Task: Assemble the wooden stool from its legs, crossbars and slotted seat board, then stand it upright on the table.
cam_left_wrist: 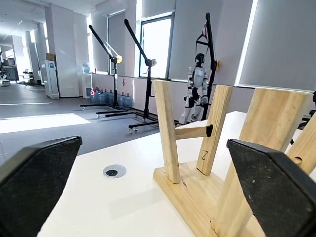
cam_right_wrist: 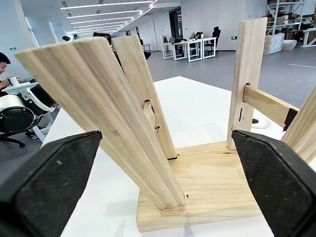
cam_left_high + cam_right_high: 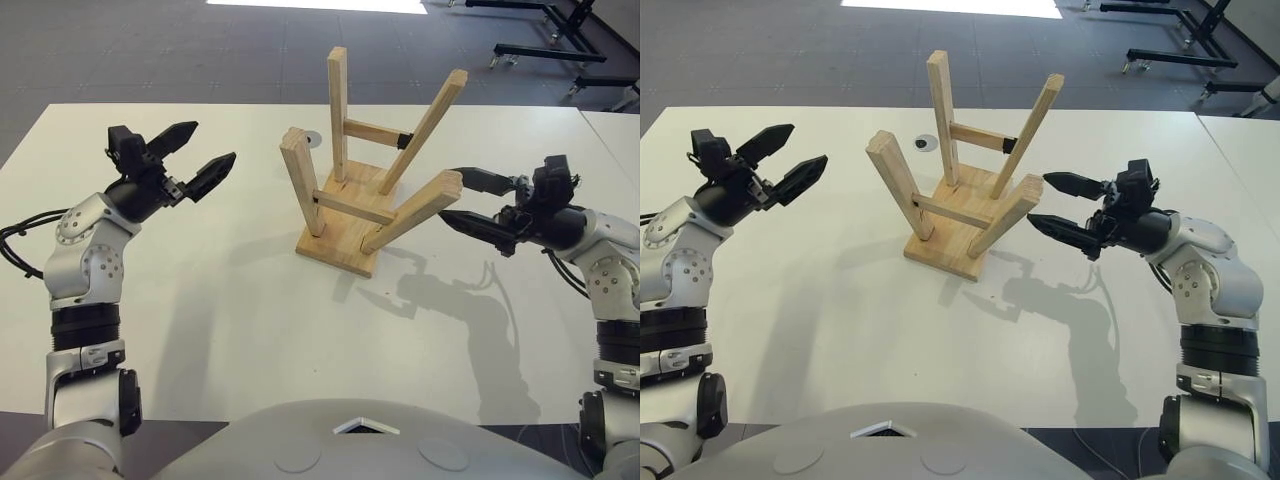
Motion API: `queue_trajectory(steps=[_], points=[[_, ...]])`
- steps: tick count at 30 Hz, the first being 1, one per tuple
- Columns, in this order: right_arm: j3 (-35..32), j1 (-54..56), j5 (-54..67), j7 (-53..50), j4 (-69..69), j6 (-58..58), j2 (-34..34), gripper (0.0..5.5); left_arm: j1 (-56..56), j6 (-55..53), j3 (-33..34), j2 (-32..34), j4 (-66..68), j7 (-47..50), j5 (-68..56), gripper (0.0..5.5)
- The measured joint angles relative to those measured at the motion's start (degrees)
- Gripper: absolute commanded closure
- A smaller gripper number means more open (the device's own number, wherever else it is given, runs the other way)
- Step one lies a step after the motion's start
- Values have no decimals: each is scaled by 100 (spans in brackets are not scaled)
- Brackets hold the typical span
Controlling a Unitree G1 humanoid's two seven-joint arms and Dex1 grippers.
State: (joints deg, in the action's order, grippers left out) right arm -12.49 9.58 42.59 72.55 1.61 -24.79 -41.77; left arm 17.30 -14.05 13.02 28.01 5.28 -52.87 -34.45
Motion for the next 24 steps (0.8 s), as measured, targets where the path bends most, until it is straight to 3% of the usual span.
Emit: queue_trajectory(steps=[24], points=[[-41,203,-152,-177,136,50,220,66,355,481,-793,-1023,-413,872,645,10]])
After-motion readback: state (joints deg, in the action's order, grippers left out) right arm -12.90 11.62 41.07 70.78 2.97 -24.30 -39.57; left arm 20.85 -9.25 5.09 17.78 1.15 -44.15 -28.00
